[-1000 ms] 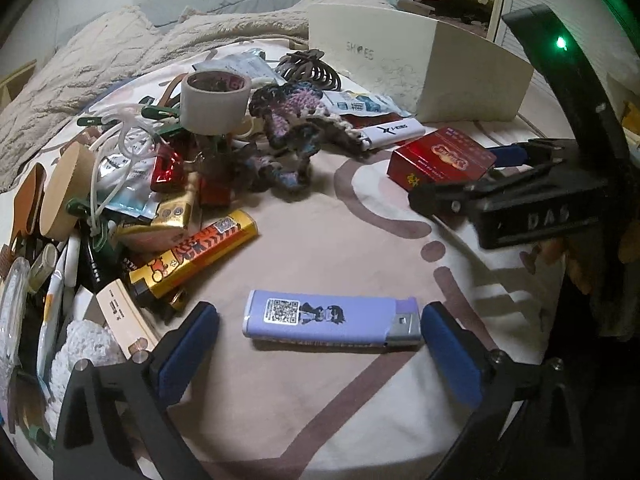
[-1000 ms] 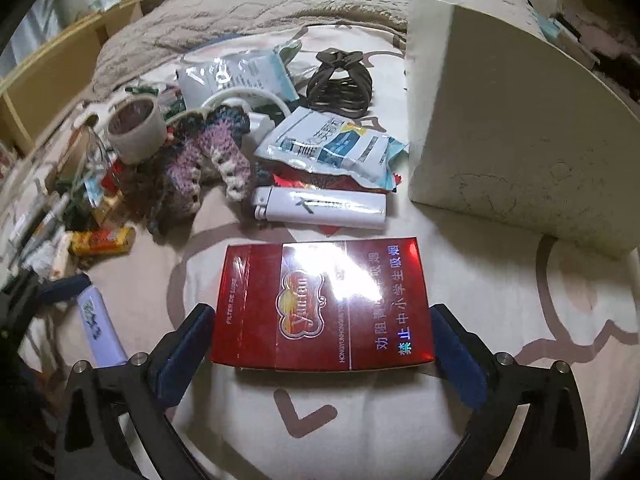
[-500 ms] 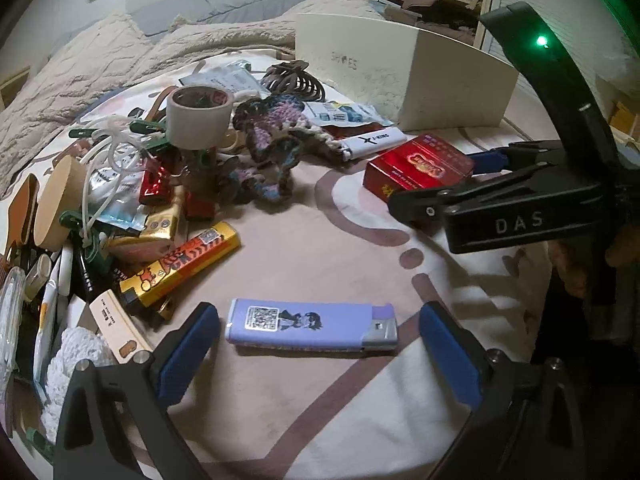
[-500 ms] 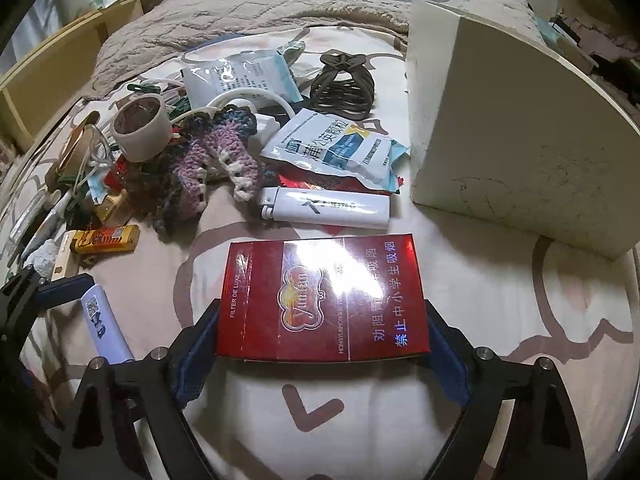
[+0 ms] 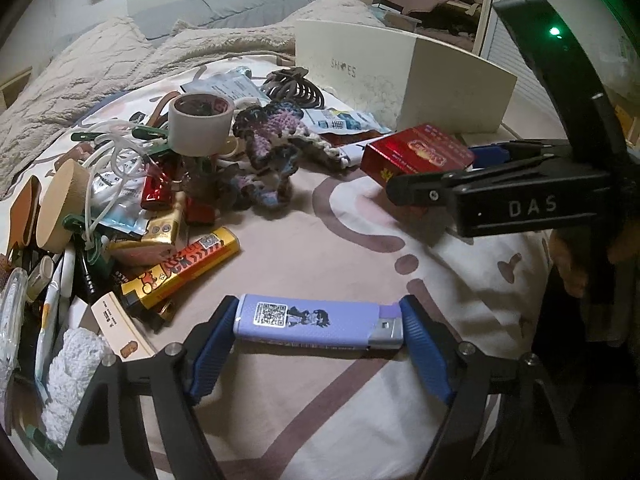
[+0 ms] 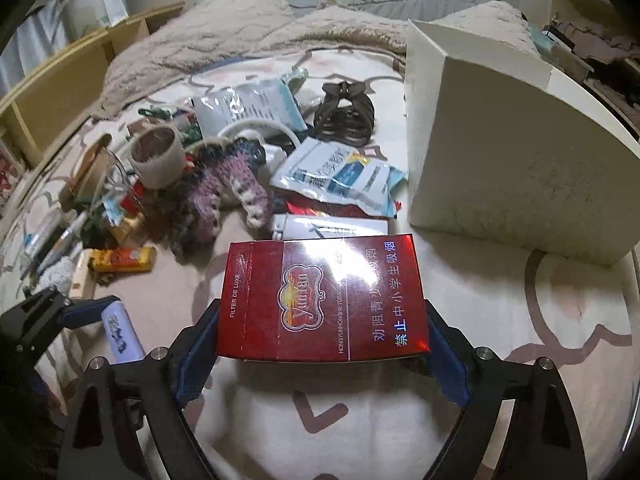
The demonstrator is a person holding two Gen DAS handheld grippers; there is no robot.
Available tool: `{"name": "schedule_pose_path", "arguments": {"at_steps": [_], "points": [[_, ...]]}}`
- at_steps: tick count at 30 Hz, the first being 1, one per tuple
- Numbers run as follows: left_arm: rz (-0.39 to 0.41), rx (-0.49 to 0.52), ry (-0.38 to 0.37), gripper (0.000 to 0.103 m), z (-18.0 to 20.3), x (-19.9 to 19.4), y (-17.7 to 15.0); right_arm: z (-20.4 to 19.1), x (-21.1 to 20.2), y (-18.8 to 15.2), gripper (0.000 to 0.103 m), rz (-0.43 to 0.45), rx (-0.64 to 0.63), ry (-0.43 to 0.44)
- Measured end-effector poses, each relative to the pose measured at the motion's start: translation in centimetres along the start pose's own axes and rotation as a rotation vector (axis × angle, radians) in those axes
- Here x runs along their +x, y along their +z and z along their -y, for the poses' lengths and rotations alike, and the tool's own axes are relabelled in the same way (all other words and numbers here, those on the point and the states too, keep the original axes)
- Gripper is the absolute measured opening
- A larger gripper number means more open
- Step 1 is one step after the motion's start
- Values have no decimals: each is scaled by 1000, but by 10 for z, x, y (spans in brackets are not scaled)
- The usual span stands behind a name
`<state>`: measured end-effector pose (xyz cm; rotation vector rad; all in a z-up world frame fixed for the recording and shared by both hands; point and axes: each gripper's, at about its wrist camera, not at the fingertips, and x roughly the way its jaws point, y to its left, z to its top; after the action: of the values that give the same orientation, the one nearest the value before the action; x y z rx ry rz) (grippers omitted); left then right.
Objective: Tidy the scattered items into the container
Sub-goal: 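Lift the red cigarette box with right gripper while left gripper lifts the blue lighter, then carry the red cigarette box and blue lighter over the white box with both grippers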
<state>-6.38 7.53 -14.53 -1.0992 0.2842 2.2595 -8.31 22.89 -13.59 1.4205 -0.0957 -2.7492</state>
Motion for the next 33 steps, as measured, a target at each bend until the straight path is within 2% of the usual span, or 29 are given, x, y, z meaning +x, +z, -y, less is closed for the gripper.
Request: {"name": "schedule_pose_path", "arguments": {"at_steps": [9,15,20,23,29,33], "points": [[15,-60,33,80,-7,-5,1,-2,-25,7,91,91,30,95],[33,-72,48,80,-8,-8,3,0,-58,17,91,204,37,134],[58,-78,62,80,-8,-10,10,18,-84,31,91,307,68,105],[89,-80,58,80,-9,-16,21,40,-96,44,91,359,114,55],[174,-33,80,80,-3,-26,53,86,-101,82,91,372,235,-75],[211,-28,59,80,5,-26,76,109,-96,108,91,392,283,-126]]}}
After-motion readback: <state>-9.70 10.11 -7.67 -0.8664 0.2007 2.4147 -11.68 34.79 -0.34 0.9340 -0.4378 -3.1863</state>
